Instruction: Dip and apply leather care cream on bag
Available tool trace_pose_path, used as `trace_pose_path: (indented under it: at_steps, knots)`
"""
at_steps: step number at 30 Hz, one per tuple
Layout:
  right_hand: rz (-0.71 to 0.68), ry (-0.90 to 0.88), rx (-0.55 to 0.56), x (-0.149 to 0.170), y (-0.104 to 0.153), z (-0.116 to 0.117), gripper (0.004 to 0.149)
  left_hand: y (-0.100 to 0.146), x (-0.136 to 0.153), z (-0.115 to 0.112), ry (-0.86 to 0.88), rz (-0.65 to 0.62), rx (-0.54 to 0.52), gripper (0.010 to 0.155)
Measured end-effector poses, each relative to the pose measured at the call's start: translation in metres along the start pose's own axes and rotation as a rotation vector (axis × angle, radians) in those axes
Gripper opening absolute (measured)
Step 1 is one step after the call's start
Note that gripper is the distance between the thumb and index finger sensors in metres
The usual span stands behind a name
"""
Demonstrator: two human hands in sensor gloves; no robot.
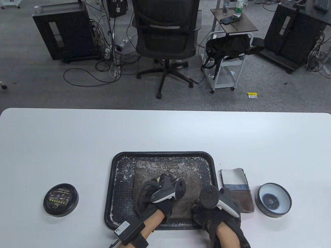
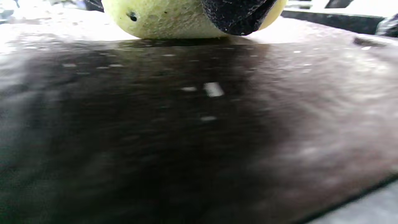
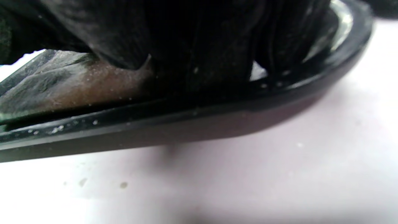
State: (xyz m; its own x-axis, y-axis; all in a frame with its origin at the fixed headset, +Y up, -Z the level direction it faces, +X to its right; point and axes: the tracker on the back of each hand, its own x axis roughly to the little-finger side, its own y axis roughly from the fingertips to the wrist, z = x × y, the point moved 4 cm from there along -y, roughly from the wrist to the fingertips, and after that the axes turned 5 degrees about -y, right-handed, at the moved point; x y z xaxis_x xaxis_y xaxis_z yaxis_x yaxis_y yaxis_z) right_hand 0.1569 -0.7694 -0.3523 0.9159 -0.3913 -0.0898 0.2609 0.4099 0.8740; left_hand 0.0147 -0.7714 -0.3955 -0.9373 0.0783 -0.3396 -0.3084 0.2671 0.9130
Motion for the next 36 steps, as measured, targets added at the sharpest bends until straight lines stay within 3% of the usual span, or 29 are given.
trace_pose_path:
  at_steps: [11,28,36]
  knots:
    - [-0.001,0.003,0.001,0.000,0.000,0.000,0.051,-0.003,-0.050,0.004,0.077,-0.282,-0.001,0.065]
    - [0.025,-0.016,0.004,0.002,0.001,-0.001,0.050,0.006,-0.038,-0.003,-0.047,-0.224,0.024,0.064]
    - [0.034,-0.028,0.001,0.004,0.001,-0.002,0.049,0.019,-0.017,-0.009,-0.066,-0.188,0.029,0.064]
